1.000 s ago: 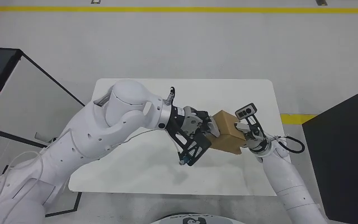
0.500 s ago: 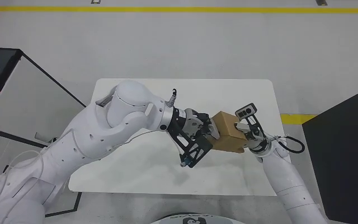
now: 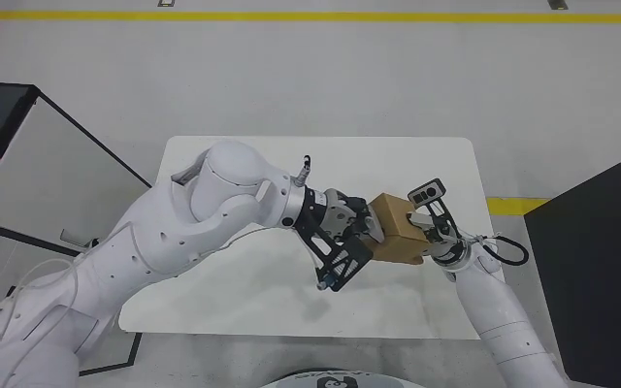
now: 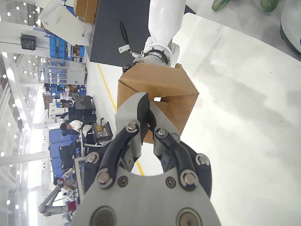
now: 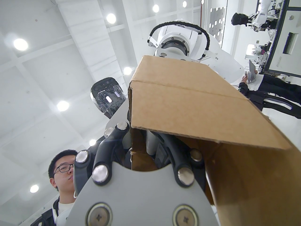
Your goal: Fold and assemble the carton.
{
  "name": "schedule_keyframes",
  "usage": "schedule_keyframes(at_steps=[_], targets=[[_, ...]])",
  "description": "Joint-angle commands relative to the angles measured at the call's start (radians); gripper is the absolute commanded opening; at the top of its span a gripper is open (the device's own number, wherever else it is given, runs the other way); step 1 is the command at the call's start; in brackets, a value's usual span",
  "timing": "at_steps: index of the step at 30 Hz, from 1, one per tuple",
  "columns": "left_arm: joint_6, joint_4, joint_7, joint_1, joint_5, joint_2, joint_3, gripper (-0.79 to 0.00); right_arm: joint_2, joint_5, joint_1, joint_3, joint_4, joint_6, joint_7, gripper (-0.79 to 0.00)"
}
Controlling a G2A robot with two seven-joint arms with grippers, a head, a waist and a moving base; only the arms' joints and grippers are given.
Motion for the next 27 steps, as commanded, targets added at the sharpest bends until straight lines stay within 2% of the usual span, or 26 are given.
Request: schedule_keyframes(at_steps=[1, 22, 27], targets=[[0.000, 0.002, -0.001, -0.002, -0.002, -0.001, 0.003, -0.785, 0.000, 0.000, 0.000, 0.000, 0.000, 0.000, 0.000, -0.785], [0.006, 0.015, -0.016, -0.018, -0.016, -0.014, 0.025, -0.785, 0.000, 0.000, 0.000, 0.000, 0.000, 0.000, 0.000, -0.785], [0.006, 0.015, -0.024, -0.015, -0.021, -0.011, 0.009, -0.785, 0.000, 0.000, 0.000, 0.000, 0.000, 0.000, 0.000, -0.785]])
